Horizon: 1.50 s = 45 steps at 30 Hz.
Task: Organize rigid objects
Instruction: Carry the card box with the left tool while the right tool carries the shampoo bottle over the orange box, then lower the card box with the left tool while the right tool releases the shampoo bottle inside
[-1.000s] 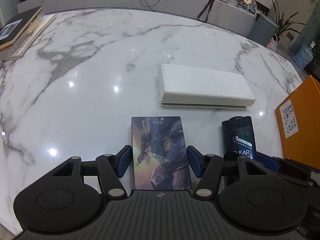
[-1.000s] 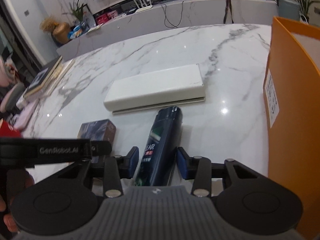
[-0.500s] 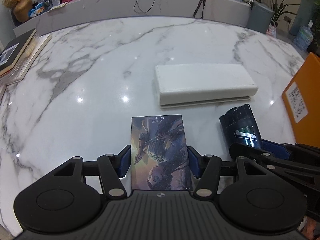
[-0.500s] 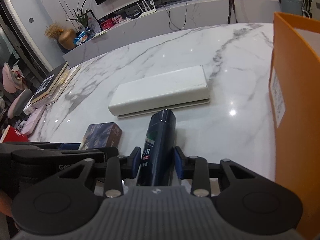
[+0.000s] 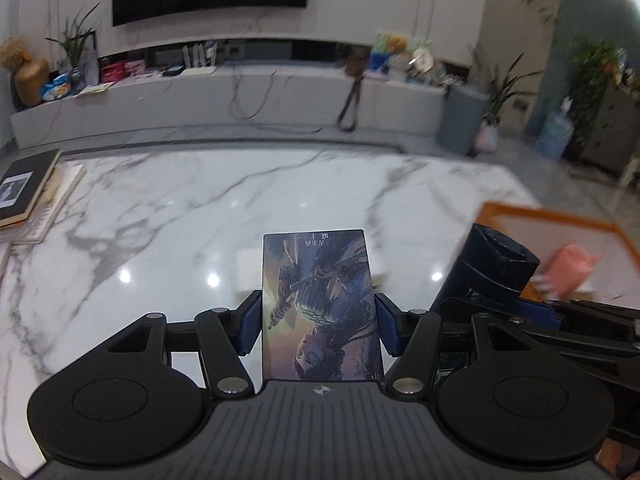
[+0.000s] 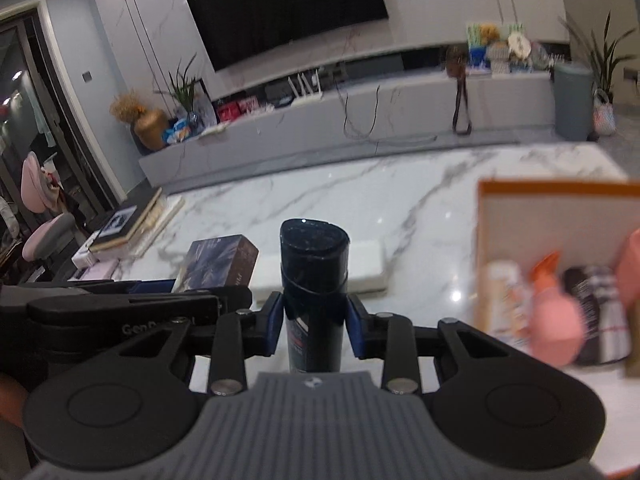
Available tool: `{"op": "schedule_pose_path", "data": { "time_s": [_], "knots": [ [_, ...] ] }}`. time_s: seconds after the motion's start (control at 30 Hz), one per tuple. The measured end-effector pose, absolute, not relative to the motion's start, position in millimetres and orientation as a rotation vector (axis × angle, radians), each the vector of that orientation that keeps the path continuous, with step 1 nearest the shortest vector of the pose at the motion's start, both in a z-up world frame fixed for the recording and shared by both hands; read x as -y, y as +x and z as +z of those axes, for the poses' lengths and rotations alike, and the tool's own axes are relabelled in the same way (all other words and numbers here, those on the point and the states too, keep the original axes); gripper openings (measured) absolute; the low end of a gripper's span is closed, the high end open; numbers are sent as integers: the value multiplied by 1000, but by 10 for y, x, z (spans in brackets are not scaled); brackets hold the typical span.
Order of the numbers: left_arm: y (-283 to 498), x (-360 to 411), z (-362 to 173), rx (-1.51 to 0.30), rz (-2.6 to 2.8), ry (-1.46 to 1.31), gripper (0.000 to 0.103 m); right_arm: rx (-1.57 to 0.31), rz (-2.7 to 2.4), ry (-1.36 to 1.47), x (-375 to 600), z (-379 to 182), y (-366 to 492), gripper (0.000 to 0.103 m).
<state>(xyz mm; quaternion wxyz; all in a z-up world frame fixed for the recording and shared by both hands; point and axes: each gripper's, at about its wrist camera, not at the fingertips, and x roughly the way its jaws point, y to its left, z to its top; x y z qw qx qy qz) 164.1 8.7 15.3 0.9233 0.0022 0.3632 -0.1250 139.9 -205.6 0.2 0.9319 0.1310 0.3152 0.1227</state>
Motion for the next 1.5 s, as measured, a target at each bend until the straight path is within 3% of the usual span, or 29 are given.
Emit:
{"op": "schedule_pose_path", "data": {
  "time_s": [0.23,0.4,0.63,1.1,1.5],
  "knots": [
    [1501,604,493,-695,-390,47,66,-634,201,232,2736,449,1112,33],
    [1541,1067,579,-683,-475,48,66,-689,276,426,3472,680,965,33],
    [1618,1551,431,-737,-570,71,66,-737,116,277,4020,841,916,33],
    [1759,2089,-74,-854,-643,93,66,-1129,-94,23,4596,36,1387,33],
    [1822,2138,-164,-912,-652,76,66,-1133,-148,-120,4600,-233,1957,32]
  ]
}}
